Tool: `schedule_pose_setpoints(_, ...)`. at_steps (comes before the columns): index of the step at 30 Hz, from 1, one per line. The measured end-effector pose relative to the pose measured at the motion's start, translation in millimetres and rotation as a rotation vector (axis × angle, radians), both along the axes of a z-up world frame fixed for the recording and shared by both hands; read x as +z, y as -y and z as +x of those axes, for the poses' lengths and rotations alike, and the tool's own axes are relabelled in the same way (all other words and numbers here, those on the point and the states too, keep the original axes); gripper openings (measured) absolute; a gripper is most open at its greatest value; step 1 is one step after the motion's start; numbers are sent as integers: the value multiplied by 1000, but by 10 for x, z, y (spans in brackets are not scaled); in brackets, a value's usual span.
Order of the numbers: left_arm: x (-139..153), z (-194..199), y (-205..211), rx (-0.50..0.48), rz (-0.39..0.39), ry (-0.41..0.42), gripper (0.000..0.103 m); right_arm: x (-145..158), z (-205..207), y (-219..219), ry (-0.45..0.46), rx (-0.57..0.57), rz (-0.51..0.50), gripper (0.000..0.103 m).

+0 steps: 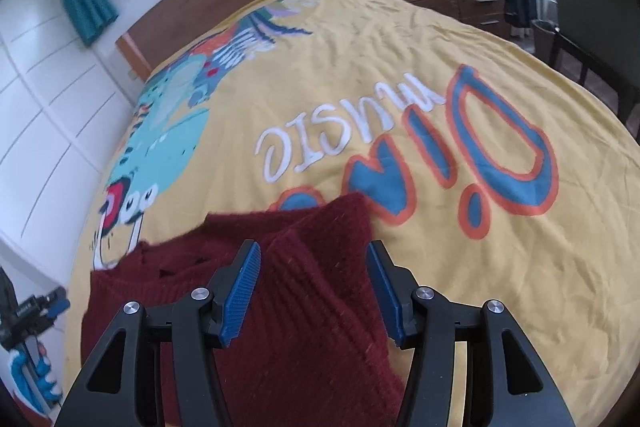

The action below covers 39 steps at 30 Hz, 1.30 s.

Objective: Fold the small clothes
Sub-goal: 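Lay the hem down and open both tools, then press the folded sweater flat with both open tools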

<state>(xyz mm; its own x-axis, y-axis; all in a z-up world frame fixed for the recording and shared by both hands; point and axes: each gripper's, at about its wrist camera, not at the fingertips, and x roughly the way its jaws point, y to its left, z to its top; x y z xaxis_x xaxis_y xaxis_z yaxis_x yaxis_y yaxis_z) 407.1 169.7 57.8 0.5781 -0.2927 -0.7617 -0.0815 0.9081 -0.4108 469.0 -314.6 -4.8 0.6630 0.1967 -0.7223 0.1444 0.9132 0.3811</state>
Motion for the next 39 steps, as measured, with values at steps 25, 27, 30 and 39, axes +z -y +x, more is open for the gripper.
schedule_pose_setpoints(25, -857, -748, 370, -147, 127, -107, 49, -665, -509, -631, -79, 263, -209, 57)
schedule_pose_setpoints(27, -823, -788, 379, -155, 137, -111, 49, -625, -535, -622, -86, 262, -208, 57)
schedule_pose_setpoints(30, -674, -822, 400, -152, 145, -90, 49, -527, -574, -647, -74, 257, -218, 58)
schedule_pose_setpoints(39, -473, -673, 736, -162, 272, -1, 49, -408, -634, -914, -36, 243, -247, 61)
